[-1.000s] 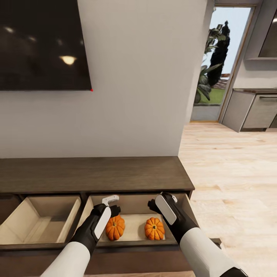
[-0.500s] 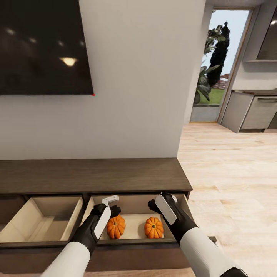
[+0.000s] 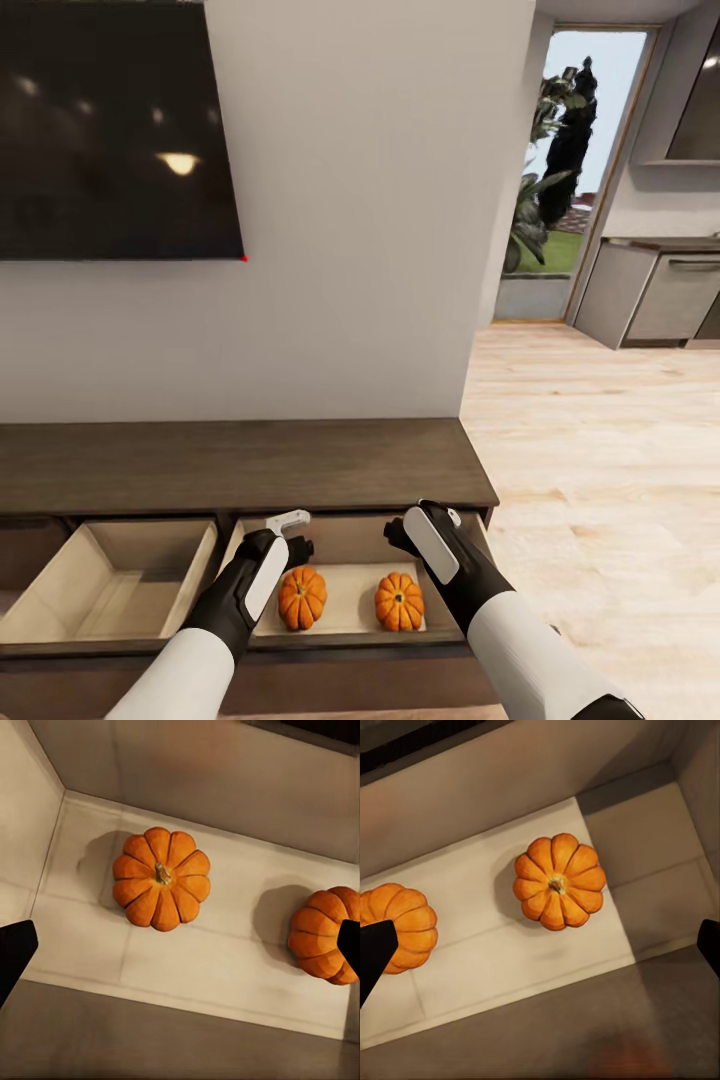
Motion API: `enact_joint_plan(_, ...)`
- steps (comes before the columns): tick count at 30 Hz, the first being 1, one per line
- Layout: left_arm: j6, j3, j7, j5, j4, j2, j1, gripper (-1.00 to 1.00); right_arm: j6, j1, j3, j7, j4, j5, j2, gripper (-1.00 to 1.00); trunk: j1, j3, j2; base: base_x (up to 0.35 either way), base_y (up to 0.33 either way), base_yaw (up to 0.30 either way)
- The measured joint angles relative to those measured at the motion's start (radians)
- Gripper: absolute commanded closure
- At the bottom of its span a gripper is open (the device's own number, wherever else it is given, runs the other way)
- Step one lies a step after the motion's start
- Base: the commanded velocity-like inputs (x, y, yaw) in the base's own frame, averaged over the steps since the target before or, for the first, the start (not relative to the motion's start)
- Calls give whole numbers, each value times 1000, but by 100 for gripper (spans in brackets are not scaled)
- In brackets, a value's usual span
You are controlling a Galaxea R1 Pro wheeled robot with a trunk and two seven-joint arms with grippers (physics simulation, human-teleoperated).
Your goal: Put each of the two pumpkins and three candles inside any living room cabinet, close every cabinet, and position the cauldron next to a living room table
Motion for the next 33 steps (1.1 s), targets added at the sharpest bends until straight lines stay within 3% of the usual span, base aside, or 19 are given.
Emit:
enact_joint_plan(17,0,0,2,0,0,0,0,-100,0,0,0,0,0,0,0,-100,-65,53,119,-3,0,0)
enact_joint_plan(25,0,0,2,0,0,0,0,-100,0,0,0,0,0,0,0,-100,-96,78,175,-210,33,0)
enact_joint_plan(33,0,0,2,0,0,0,0,-100,0,0,0,0,0,0,0,-100,-126,103,231,-26,2,0)
